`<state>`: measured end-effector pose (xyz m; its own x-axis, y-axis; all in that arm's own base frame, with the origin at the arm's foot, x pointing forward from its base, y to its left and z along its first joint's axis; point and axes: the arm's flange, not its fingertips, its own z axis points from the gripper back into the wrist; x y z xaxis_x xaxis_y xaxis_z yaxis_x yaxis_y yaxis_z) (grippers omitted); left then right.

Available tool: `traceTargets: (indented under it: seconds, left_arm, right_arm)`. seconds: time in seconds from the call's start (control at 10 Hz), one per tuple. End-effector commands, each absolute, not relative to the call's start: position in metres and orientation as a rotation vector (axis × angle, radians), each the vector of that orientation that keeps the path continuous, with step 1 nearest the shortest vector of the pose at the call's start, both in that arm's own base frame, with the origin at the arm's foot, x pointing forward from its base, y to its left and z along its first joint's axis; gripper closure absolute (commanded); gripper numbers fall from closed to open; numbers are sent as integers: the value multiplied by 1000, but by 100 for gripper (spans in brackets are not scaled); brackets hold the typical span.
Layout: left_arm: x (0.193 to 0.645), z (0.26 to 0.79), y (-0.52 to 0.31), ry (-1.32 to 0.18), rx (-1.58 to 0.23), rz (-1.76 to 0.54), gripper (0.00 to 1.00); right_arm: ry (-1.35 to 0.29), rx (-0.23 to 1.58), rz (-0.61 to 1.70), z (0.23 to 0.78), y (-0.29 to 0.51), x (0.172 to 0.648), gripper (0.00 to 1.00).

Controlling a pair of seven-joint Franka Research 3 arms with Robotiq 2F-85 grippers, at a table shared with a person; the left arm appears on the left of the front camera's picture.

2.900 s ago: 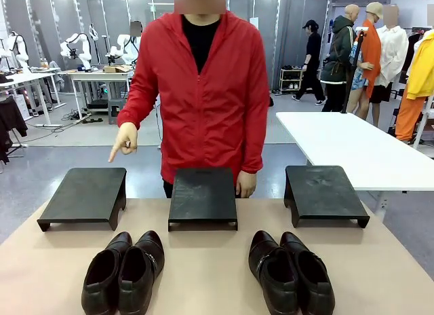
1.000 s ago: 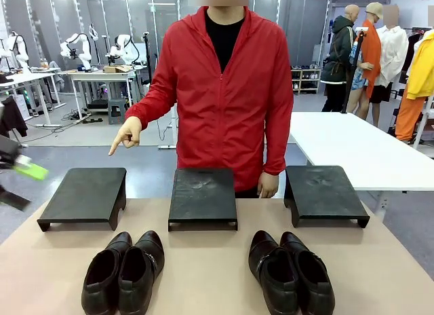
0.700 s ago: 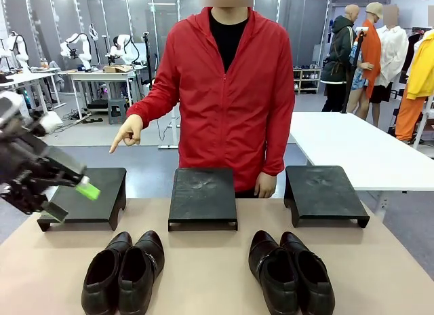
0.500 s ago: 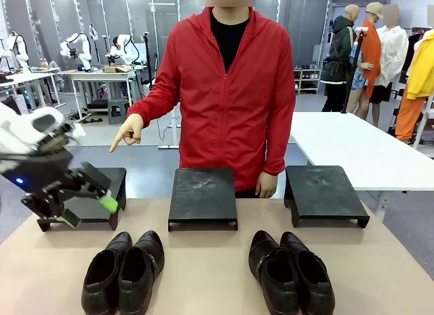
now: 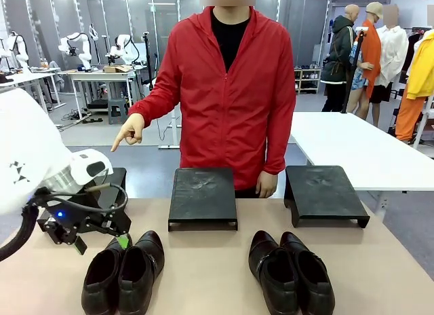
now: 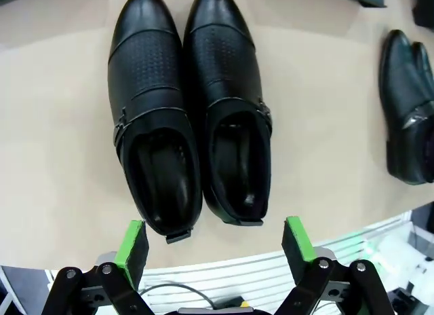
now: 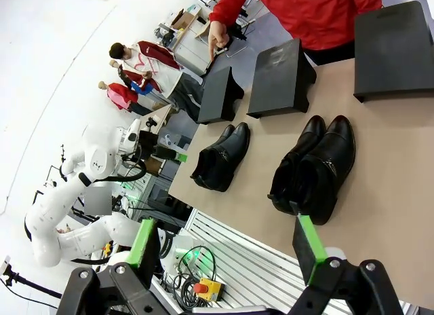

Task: Place the shoes on the stand as instructed by the person.
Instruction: Pick up one pair of Shoes and place it on the Shoes Stand indicated by the person.

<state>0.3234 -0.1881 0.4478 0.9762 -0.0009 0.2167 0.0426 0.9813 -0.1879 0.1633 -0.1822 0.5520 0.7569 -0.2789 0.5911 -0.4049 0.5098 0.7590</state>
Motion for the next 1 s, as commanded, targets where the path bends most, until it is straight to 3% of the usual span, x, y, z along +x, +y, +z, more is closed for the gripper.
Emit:
traceTargets:
  seconds: [0.0,0.9]
  left_arm:
    - [324,430,-191,-236,-142,26,0]
    - [352,350,-201,-190,-92,57,0]
  right_arm:
    - [-761,1059,103,553,-184,164,0]
    - [-761,1059,103,553,-184,164,0]
